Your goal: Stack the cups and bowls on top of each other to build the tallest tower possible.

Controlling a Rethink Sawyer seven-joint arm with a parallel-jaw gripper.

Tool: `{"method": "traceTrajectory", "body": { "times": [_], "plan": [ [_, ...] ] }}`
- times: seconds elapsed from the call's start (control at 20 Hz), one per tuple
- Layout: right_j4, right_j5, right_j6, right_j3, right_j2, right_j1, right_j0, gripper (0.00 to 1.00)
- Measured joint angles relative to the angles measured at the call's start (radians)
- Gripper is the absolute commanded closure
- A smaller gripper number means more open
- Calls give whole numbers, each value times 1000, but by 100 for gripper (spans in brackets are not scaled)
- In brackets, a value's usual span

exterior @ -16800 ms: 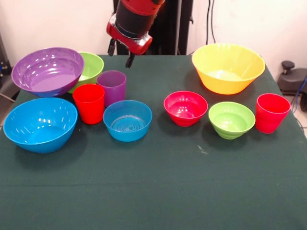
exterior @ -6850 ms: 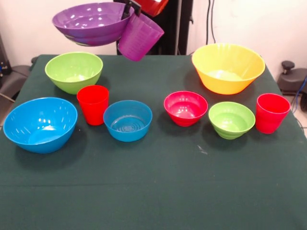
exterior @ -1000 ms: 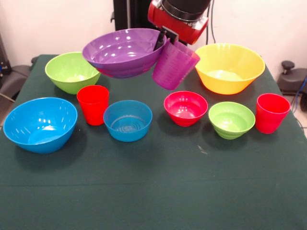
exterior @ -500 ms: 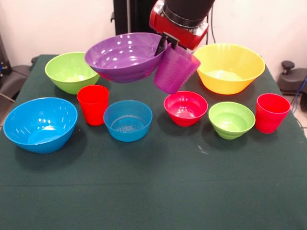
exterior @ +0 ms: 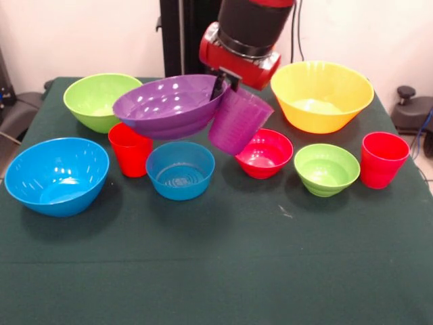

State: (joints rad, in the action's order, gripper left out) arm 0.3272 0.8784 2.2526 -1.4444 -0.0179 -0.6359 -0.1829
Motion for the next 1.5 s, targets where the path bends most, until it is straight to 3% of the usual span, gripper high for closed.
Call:
{"method": "traceTrajectory", "body": {
  "times": [0.35,1.05,1.5],
  "plan": [
    [6,-48,0,-34,2,2,-38,100],
    [42,-54,0,-72,-1,-9,-136,100],
    [72,-54,0,-74,-3,-9,-151,100]
  ]
}}
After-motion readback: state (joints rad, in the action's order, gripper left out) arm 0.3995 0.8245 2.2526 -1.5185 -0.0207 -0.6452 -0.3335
